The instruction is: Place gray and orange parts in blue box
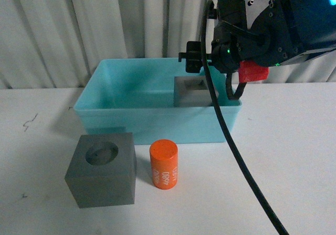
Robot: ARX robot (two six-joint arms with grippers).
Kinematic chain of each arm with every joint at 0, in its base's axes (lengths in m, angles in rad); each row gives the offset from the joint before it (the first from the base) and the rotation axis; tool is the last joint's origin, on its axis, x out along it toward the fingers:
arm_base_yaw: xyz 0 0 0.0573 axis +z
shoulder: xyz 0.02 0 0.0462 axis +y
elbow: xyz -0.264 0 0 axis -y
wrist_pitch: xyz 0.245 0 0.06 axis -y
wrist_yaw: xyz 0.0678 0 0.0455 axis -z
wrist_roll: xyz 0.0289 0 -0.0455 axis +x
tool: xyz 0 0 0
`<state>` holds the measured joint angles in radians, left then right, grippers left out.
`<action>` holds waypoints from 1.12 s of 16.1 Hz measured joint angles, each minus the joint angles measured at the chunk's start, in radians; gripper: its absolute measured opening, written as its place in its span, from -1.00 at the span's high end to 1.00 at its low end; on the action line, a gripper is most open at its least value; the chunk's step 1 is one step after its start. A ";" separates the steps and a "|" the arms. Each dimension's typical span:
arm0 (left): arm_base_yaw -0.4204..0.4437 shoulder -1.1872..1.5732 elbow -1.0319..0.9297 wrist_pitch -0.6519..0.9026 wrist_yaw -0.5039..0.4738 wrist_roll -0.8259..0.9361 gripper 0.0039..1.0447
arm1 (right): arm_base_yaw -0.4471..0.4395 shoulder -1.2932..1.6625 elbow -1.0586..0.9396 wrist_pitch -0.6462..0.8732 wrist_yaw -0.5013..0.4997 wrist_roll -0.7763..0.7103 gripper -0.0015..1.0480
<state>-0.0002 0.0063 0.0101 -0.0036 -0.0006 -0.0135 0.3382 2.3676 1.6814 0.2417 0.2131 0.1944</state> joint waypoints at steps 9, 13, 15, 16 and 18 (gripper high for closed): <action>0.000 0.000 0.000 0.000 0.000 0.000 -0.88 | -0.203 -1.150 -1.112 -0.046 0.033 0.087 -0.87; 0.000 0.000 0.000 0.000 -0.001 0.000 -0.88 | -0.249 -1.403 -1.493 0.401 -0.109 -0.056 -0.39; 0.001 0.000 0.000 -0.001 0.000 0.000 -0.88 | -0.293 -1.490 -1.561 0.504 -0.181 -0.148 0.06; 0.001 0.000 0.000 0.000 -0.001 0.000 -0.88 | -0.342 -1.547 -1.569 0.483 -0.200 -0.169 0.34; 0.001 0.000 0.000 0.000 0.000 0.000 -0.88 | -0.343 -1.612 -1.611 0.426 -0.211 -0.178 0.77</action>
<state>0.0006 0.0063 0.0101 -0.0036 -0.0010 -0.0135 -0.0048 0.7551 0.0708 0.6678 0.0025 0.0166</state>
